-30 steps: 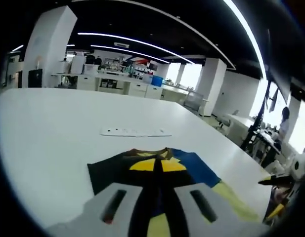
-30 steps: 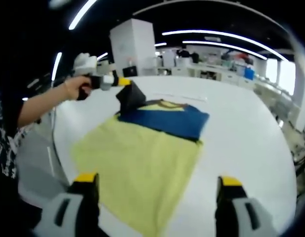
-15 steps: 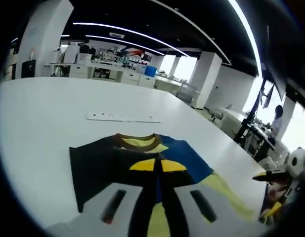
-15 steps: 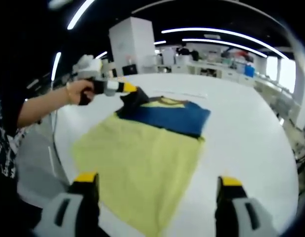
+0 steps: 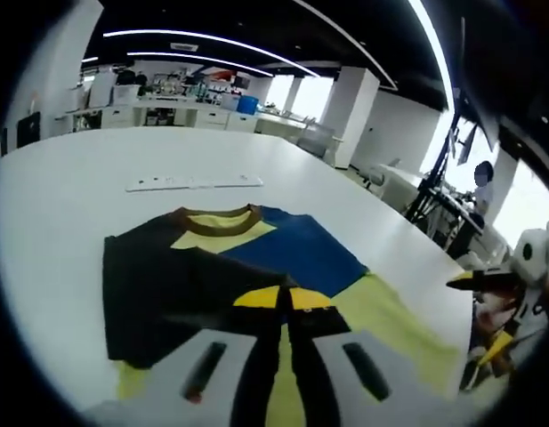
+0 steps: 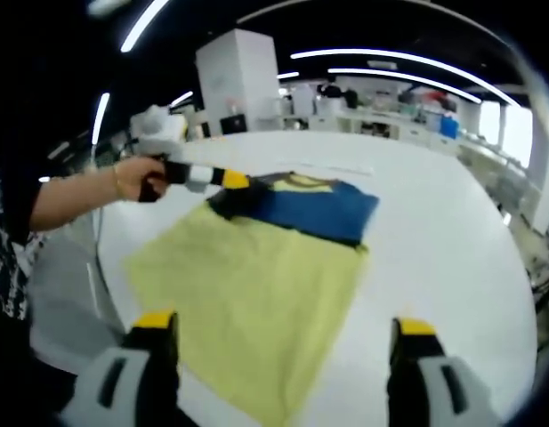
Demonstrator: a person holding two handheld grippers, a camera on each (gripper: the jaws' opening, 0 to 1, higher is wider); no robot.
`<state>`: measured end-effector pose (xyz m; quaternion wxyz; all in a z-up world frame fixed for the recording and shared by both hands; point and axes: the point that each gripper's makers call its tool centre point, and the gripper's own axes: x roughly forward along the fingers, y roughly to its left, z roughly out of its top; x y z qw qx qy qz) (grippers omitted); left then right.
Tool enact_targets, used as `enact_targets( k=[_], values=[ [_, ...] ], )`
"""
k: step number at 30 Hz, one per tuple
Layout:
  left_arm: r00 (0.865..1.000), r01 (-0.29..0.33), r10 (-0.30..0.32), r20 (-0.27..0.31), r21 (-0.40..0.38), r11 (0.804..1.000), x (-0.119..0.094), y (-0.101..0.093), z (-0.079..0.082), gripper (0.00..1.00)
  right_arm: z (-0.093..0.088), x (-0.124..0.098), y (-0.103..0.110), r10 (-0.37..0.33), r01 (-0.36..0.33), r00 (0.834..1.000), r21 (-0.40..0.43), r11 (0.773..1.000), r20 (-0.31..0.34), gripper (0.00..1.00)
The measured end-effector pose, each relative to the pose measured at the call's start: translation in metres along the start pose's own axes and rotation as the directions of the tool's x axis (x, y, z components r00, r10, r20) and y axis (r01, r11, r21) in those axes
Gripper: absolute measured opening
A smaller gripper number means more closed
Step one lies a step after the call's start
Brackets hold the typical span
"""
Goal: Fold the garment on the visible template until the final outline fits inside the template.
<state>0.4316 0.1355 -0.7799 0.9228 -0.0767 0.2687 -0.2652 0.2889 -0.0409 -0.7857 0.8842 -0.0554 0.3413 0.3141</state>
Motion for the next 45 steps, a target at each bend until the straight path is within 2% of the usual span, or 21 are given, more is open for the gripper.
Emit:
enact_targets(
  k=[6, 10, 13, 17, 22, 28, 31, 37, 45],
  values=[
    [0.997, 0.010, -0.004, -0.072, 0.085, 0.996, 0.003, -0.007, -0.019, 0.00, 0.000, 0.001, 0.003, 0.006, -0.006, 1.000, 0.000, 1.000, -0.003, 0.99],
    [0.994, 0.012, -0.001, -0.106, 0.104, 0.994, 0.006, -0.008, -0.029, 0.00, 0.000, 0.001, 0.002, 0.004, -0.004, 1.000, 0.003, 1.000, -0.001, 0.99],
    [0.992, 0.029, -0.014, -0.129, 0.113, 0.993, 0.004, -0.013, -0.036, 0.05, -0.001, 0.000, 0.000, 0.000, 0.000, 1.000, 0.005, 1.000, -0.002, 0.99],
    [0.993, 0.037, -0.022, -0.117, 0.122, 0.992, 0.002, -0.017, -0.034, 0.16, -0.002, -0.001, -0.001, -0.004, 0.004, 1.000, 0.007, 1.000, -0.002, 0.99],
    [0.998, 0.014, -0.007, -0.055, 0.115, 0.993, -0.004, -0.017, -0.021, 0.32, 0.003, -0.001, 0.000, 0.003, -0.003, 1.000, 0.004, 1.000, 0.013, 0.99],
    [0.998, -0.058, 0.060, -0.020, 0.100, 0.993, -0.012, -0.001, -0.013, 0.49, 0.007, 0.000, 0.001, 0.012, -0.012, 1.000, -0.006, 1.000, 0.024, 0.99],
    [0.996, -0.079, 0.081, -0.022, 0.085, 0.993, -0.015, 0.007, -0.015, 0.55, 0.009, 0.000, 0.002, 0.017, -0.017, 0.999, -0.008, 1.000, 0.029, 0.99],
    [0.994, -0.103, 0.104, -0.022, 0.044, 0.994, -0.020, 0.025, -0.017, 0.56, 0.010, 0.002, 0.002, 0.026, -0.025, 0.999, -0.017, 1.000, 0.030, 0.99],
    [0.990, -0.139, 0.141, -0.027, 0.054, 0.989, -0.019, 0.049, -0.016, 0.47, 0.011, 0.003, 0.001, 0.027, -0.027, 0.999, -0.016, 1.000, 0.031, 0.99]
  ],
)
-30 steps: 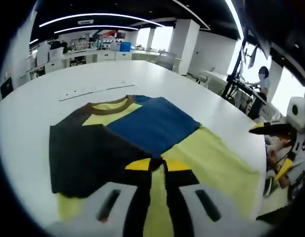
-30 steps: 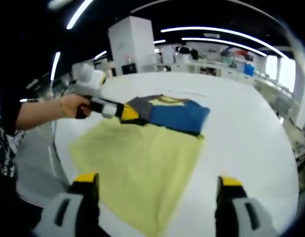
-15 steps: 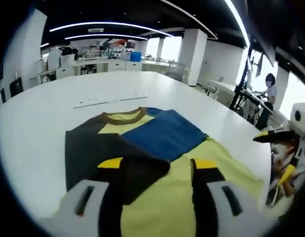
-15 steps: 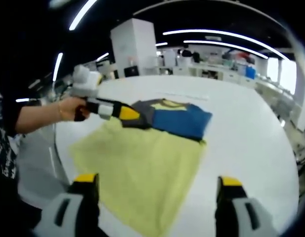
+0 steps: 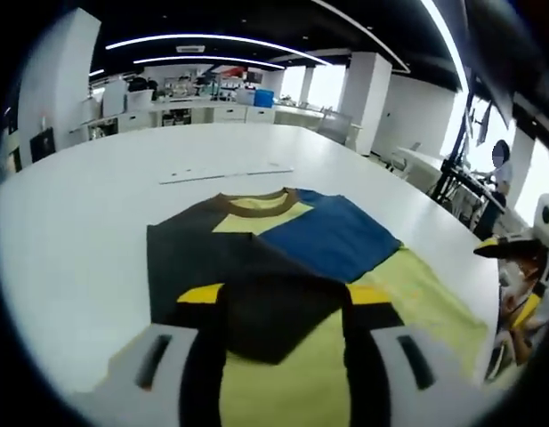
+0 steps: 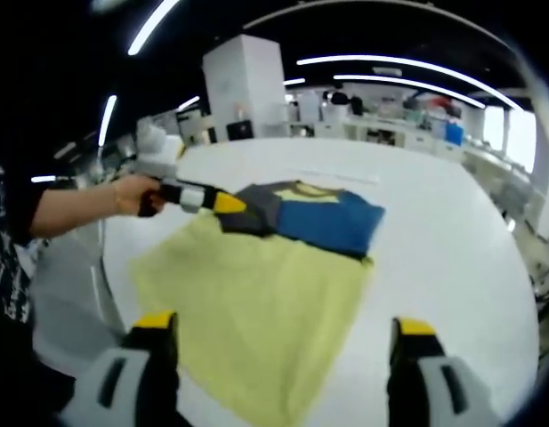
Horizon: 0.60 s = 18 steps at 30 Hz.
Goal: Fold the garment on the visible template until the final outline fits inside the template.
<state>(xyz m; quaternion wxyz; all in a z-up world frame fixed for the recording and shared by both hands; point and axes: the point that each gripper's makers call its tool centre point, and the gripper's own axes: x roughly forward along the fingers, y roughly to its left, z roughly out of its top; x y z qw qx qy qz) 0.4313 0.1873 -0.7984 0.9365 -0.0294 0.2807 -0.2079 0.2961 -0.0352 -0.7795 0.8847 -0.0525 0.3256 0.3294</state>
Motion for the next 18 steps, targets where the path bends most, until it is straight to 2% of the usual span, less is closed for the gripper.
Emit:
enact_targets(
  k=[3, 5, 11, 15, 18],
  values=[
    [1.000, -0.001, 0.001, 0.002, -0.016, 1.000, 0.006, 0.009, 0.001, 0.43, -0.001, 0.000, 0.000, 0.000, 0.000, 1.000, 0.002, 1.000, -0.004, 0.99],
    [1.000, -0.001, 0.001, 0.000, -0.021, 1.000, 0.004, 0.007, 0.001, 0.40, -0.002, 0.000, -0.001, -0.001, 0.001, 1.000, 0.006, 1.000, -0.006, 0.99],
    [1.000, -0.005, 0.004, -0.031, -0.037, 0.999, 0.014, 0.015, -0.003, 0.31, -0.002, 0.001, -0.004, -0.005, 0.005, 1.000, 0.013, 1.000, -0.012, 0.99],
    [0.998, -0.008, 0.006, -0.056, -0.046, 0.999, 0.026, 0.023, -0.010, 0.25, -0.002, 0.003, -0.004, -0.002, 0.002, 1.000, 0.012, 1.000, -0.014, 0.99],
    [0.996, -0.009, 0.006, -0.086, -0.042, 0.999, 0.026, 0.019, -0.017, 0.20, -0.001, 0.004, -0.004, 0.001, -0.001, 1.000, 0.014, 1.000, -0.014, 0.99]
  ],
)
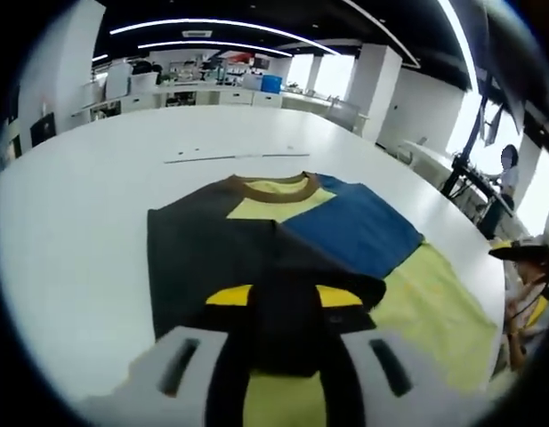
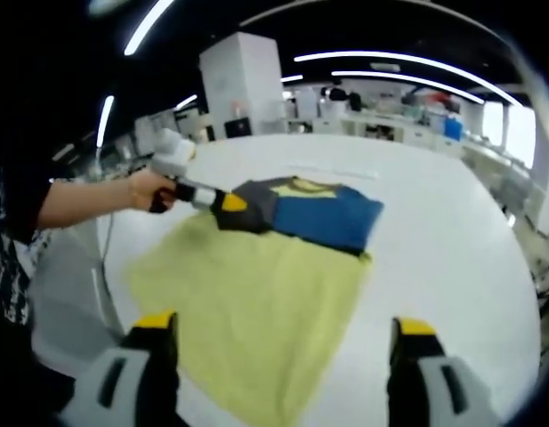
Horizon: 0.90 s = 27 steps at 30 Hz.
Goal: Fold the garment on the visible template until the final outline fits inside the template.
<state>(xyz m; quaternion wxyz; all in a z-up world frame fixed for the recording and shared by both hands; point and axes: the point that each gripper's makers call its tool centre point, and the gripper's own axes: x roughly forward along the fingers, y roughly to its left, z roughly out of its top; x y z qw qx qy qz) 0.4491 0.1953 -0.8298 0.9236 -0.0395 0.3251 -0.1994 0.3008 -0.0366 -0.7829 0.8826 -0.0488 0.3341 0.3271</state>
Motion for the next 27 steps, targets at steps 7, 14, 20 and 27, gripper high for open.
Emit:
enact_targets(
  k=[7, 14, 20, 27],
  values=[
    [1.000, -0.008, 0.008, -0.024, 0.002, 1.000, 0.001, 0.000, -0.007, 0.16, -0.003, 0.000, 0.000, -0.005, 0.005, 1.000, 0.004, 1.000, -0.008, 0.99],
    [0.999, -0.027, 0.026, -0.030, -0.025, 0.999, -0.001, 0.007, -0.009, 0.02, -0.005, 0.001, 0.001, -0.004, 0.004, 1.000, 0.009, 1.000, -0.008, 0.99],
    [0.999, -0.020, 0.019, -0.025, -0.025, 0.999, -0.003, 0.005, -0.006, 0.00, -0.005, 0.001, 0.001, -0.003, 0.003, 1.000, 0.010, 1.000, -0.007, 0.99],
    [1.000, -0.020, 0.019, 0.020, 0.045, 0.999, -0.014, -0.006, 0.009, 0.00, -0.002, -0.001, 0.002, -0.002, 0.002, 1.000, 0.008, 1.000, 0.003, 0.99]
  ],
)
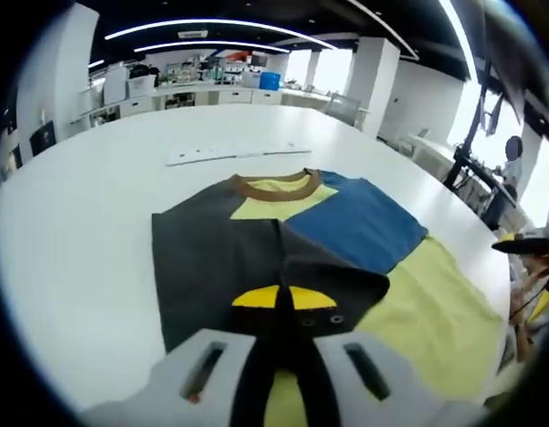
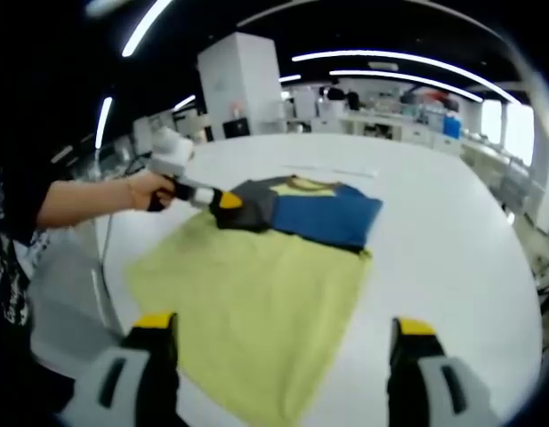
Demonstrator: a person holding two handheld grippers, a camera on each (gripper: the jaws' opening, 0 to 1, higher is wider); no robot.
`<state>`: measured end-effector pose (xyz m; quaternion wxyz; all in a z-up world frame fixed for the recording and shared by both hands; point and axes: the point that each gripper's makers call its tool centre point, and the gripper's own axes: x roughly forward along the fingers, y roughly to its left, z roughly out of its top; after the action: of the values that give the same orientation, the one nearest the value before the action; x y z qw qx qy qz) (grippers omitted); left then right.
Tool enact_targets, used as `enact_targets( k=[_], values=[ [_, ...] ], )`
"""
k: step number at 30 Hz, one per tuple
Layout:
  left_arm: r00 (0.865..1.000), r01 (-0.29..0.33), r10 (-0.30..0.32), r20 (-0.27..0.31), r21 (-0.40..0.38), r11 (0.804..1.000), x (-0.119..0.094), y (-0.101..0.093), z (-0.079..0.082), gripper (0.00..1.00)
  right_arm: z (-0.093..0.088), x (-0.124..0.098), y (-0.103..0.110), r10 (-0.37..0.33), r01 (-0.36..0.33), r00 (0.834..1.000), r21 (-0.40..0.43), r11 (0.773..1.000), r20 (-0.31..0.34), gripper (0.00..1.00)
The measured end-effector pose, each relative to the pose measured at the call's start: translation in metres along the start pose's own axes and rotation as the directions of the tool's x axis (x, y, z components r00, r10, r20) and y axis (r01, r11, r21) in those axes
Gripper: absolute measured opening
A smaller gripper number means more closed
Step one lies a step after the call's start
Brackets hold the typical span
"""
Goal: Fold the garment on the visible template until the final outline fits inside the template.
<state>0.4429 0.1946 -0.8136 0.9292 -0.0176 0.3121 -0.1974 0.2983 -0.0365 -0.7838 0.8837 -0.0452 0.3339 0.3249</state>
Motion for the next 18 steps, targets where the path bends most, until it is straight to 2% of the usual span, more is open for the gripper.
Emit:
enact_targets(
  k=[6, 8, 18],
  values=[
    [0.998, 0.026, -0.027, 0.050, 0.016, 1.000, 0.001, -0.003, 0.020, 0.00, 0.002, -0.001, 0.001, 0.007, -0.007, 1.000, -0.005, 1.000, 0.007, 0.99],
    [0.997, 0.037, -0.038, 0.063, 0.026, 0.999, -0.005, -0.011, 0.025, 0.00, 0.004, -0.001, 0.001, 0.009, -0.009, 1.000, -0.012, 1.000, 0.008, 0.99],
    [0.988, 0.111, -0.122, 0.096, 0.106, 0.988, -0.006, -0.035, 0.047, 0.00, 0.015, -0.003, 0.001, 0.020, -0.019, 1.000, -0.048, 0.999, 0.021, 0.96]
  ],
)
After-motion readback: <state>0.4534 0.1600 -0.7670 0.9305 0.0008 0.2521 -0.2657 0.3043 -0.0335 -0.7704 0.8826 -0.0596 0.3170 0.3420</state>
